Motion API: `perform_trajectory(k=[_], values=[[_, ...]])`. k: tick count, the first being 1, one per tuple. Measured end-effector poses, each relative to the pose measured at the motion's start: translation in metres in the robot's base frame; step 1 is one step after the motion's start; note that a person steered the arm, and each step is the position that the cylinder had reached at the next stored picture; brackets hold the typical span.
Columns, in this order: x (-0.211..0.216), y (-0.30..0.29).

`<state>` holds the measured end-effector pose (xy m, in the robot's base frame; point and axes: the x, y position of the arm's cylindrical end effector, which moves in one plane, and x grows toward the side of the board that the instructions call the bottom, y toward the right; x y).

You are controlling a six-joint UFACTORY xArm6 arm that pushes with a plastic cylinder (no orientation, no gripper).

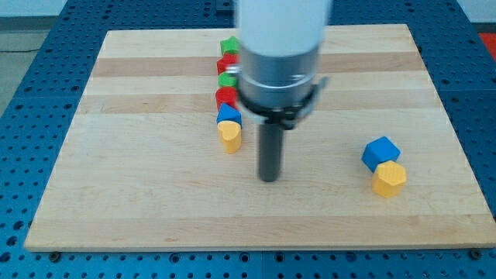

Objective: Move the yellow heart close to the blue cube

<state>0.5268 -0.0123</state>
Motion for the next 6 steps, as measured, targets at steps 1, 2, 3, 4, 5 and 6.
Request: perform_trajectory(k=[1,2,3,4,5,6], values=[[0.000,-0.059],[0.000,-0.084],[-0.005,-0.084],[-0.024,-0.084],[-0.051,-0.072],[-0.072,-0.049]])
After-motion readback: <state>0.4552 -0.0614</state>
